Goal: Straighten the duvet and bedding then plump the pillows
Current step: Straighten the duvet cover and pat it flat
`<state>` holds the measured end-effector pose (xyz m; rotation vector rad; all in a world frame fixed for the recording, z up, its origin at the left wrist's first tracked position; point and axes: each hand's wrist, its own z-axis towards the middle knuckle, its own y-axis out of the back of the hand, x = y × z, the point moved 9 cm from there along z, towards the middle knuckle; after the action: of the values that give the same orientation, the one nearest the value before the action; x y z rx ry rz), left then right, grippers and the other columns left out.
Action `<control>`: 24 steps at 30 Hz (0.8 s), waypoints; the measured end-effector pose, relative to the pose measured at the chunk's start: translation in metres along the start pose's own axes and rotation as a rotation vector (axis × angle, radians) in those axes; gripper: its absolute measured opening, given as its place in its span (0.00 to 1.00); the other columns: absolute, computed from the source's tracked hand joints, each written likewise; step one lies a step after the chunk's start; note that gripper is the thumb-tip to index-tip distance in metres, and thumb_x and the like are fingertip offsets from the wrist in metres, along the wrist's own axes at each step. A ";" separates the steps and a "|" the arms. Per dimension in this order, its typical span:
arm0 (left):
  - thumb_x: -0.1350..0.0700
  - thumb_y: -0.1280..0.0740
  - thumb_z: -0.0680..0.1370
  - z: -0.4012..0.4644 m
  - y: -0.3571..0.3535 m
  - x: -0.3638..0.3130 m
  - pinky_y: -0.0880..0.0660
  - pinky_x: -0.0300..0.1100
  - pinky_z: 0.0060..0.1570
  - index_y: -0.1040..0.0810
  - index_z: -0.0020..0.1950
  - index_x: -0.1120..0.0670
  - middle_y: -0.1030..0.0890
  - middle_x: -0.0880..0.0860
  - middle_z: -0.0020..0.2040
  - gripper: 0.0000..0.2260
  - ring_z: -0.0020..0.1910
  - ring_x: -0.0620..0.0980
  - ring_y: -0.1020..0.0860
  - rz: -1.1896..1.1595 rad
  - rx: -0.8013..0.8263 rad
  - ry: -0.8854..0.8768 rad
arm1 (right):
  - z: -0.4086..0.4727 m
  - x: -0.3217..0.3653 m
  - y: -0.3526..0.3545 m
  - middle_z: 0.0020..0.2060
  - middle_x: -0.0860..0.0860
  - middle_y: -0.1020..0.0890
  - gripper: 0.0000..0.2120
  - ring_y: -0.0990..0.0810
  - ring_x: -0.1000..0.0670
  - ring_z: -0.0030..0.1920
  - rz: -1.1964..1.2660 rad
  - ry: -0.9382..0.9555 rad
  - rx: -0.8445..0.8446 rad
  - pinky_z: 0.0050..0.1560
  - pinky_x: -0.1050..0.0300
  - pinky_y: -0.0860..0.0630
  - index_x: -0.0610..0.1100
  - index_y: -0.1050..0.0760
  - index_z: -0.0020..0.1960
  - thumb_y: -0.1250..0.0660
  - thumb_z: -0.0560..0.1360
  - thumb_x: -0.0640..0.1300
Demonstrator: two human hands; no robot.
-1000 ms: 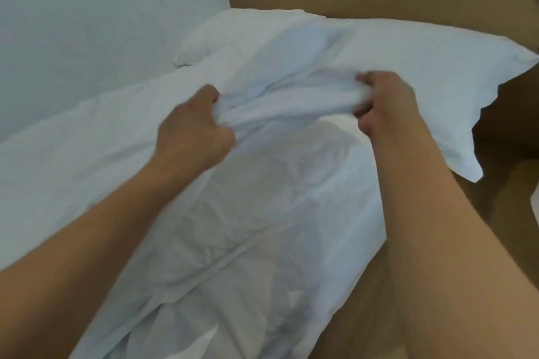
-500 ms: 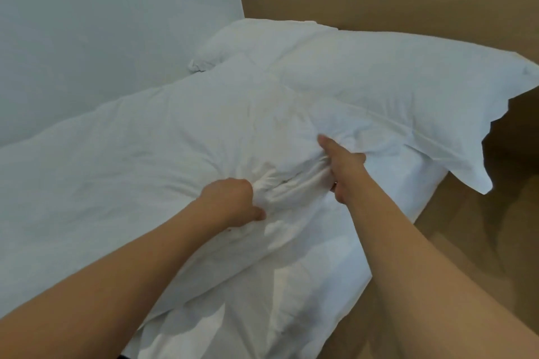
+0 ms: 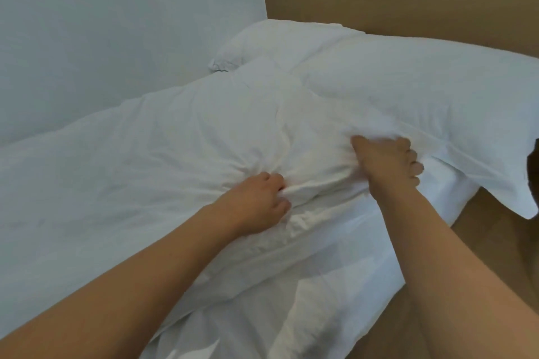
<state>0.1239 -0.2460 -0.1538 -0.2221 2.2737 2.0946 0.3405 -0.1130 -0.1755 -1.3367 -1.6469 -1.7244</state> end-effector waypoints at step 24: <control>0.44 0.51 0.82 0.035 0.017 0.100 0.58 0.64 0.73 0.46 0.78 0.45 0.47 0.48 0.79 0.23 0.78 0.50 0.50 -0.026 -0.101 0.227 | -0.070 0.093 -0.111 0.80 0.53 0.52 0.28 0.54 0.50 0.79 -0.783 1.020 0.494 0.76 0.41 0.62 0.57 0.51 0.79 0.55 0.81 0.63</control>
<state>0.0207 -0.2171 -0.1532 -0.5154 2.2667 2.2795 0.1822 -0.1232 -0.1467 0.4734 -1.7716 -1.6845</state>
